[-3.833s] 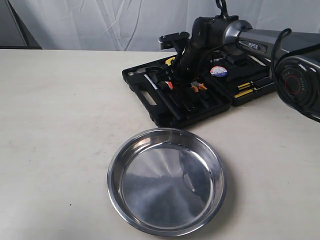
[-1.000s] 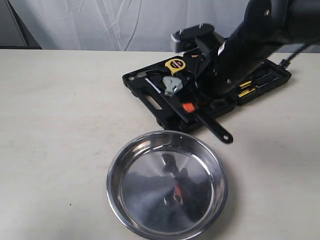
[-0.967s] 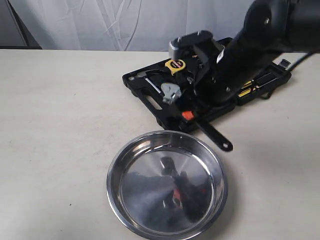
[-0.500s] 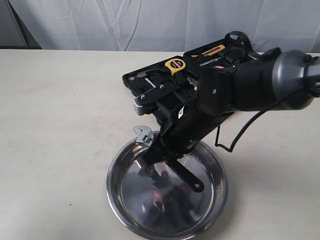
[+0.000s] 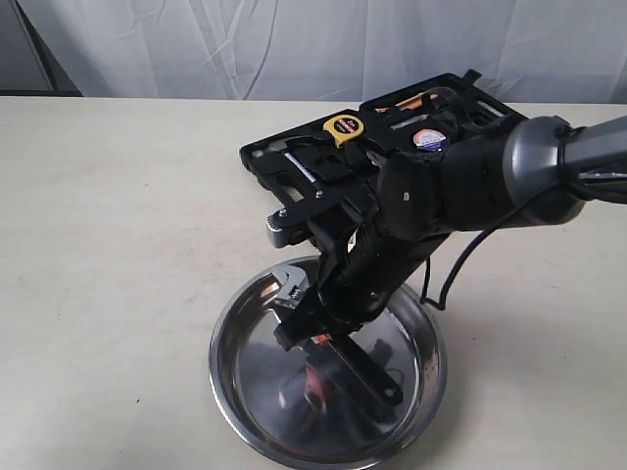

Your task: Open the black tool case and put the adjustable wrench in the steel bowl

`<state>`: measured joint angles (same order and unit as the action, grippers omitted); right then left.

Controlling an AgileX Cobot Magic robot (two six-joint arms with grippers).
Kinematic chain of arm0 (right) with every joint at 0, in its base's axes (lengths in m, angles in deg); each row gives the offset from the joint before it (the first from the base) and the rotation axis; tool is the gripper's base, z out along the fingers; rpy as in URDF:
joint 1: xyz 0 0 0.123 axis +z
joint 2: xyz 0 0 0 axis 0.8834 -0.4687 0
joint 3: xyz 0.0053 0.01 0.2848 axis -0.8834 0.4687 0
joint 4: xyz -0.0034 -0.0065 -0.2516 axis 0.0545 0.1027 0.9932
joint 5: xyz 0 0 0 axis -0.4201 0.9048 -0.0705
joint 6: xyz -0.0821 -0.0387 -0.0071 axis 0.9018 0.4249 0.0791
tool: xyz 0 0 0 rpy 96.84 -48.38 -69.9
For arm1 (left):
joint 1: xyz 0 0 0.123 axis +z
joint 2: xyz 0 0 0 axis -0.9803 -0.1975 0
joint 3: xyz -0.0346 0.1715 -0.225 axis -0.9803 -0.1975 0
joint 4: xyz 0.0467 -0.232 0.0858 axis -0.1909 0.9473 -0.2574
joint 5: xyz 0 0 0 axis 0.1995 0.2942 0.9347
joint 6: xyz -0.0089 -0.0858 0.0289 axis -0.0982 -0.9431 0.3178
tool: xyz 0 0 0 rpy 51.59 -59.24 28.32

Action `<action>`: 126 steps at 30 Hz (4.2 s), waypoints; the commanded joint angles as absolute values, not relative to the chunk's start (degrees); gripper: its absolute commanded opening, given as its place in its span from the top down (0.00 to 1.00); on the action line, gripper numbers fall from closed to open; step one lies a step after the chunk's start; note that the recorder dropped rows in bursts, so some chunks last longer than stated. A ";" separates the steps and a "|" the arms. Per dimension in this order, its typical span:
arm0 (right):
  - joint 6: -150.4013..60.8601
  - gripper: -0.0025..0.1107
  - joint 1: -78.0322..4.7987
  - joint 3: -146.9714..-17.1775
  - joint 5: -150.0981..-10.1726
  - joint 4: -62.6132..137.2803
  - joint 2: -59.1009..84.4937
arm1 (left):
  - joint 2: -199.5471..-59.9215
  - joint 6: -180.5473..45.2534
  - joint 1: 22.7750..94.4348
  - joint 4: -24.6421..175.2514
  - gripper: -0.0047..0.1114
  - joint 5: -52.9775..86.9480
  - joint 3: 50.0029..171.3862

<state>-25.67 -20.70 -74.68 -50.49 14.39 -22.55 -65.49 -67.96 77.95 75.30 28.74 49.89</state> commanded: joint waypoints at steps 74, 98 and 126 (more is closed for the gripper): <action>-27.65 0.98 -38.62 -38.32 -64.43 10.80 59.35 | -65.27 -68.16 77.44 75.30 0.96 28.14 50.00; -27.03 0.98 -61.36 -17.18 -65.48 11.41 84.49 | -65.27 -68.18 77.44 74.99 0.96 28.14 50.00; -27.25 0.98 -61.36 -17.18 -65.65 11.40 84.49 | -65.27 -68.18 77.44 74.99 0.96 28.14 50.00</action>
<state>-27.45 -61.13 -17.47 -64.91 10.92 84.11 -65.49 -67.96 77.95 75.30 28.63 49.89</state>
